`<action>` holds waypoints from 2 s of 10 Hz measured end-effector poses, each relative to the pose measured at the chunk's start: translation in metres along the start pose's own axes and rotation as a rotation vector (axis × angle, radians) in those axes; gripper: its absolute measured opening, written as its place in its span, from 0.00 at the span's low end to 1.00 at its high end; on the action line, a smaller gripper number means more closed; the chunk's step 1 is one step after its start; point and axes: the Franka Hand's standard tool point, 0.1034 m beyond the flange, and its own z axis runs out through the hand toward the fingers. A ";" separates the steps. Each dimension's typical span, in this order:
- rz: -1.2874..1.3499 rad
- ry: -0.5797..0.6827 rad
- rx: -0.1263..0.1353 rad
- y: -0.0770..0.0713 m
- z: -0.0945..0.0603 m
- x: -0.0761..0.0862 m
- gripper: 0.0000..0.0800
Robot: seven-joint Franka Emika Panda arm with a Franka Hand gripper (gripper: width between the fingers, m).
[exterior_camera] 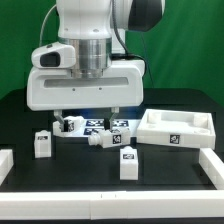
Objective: Assemble one leg
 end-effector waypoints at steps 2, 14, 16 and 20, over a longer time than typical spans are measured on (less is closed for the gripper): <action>0.000 0.000 0.000 -0.001 0.000 0.000 0.81; 0.192 0.022 0.018 -0.080 0.050 0.065 0.81; 0.165 0.025 0.008 -0.070 0.052 0.051 0.81; 0.165 0.025 0.009 -0.072 0.053 0.053 0.33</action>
Offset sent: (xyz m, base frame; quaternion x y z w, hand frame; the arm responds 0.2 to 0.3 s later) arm 0.0419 0.0233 -0.0125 -0.0040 -0.0203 0.1041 0.9944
